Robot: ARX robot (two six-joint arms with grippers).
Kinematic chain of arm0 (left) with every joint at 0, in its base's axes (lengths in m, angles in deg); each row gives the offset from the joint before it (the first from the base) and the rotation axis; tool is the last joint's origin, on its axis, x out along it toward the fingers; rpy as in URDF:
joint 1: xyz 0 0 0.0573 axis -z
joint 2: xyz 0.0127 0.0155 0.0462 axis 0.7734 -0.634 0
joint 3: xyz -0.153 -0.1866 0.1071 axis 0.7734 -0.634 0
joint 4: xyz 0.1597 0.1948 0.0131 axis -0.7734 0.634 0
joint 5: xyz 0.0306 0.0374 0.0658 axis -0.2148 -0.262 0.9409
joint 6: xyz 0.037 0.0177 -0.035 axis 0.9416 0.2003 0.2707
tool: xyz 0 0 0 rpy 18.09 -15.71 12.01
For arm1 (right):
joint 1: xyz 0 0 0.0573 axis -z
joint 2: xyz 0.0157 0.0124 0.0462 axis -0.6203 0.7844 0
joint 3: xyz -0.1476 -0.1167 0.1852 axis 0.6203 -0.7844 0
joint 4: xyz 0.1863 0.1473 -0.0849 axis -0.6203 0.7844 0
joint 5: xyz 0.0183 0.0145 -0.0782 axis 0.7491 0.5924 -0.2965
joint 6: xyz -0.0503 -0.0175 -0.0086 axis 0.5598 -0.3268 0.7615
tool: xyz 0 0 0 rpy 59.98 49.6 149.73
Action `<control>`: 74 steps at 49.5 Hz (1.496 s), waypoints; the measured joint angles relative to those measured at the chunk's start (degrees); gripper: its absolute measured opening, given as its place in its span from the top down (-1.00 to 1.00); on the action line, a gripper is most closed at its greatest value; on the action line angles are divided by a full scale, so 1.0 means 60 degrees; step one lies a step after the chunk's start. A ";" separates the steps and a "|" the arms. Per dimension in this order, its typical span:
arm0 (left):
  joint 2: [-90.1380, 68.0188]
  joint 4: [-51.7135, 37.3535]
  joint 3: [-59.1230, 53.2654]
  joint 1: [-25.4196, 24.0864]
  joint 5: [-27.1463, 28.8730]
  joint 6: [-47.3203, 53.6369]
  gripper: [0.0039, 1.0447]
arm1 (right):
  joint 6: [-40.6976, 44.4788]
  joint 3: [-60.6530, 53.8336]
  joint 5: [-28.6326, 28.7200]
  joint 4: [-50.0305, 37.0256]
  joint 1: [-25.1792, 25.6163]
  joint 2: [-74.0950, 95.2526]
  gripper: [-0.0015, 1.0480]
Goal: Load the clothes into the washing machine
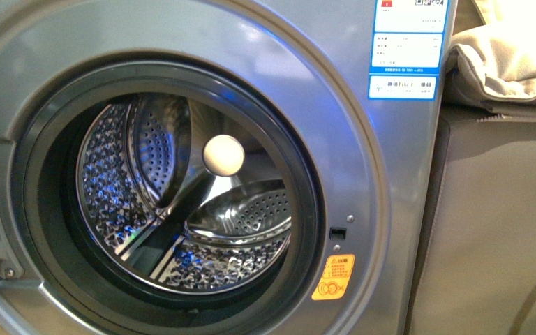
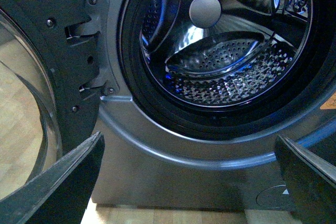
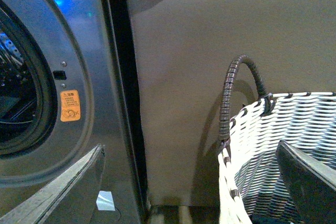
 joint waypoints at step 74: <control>0.0000 0.0000 0.0000 0.0000 0.0000 0.0000 -0.88 | -0.3122 0.0029 0.5144 -0.5632 0.3315 0.2193 -0.85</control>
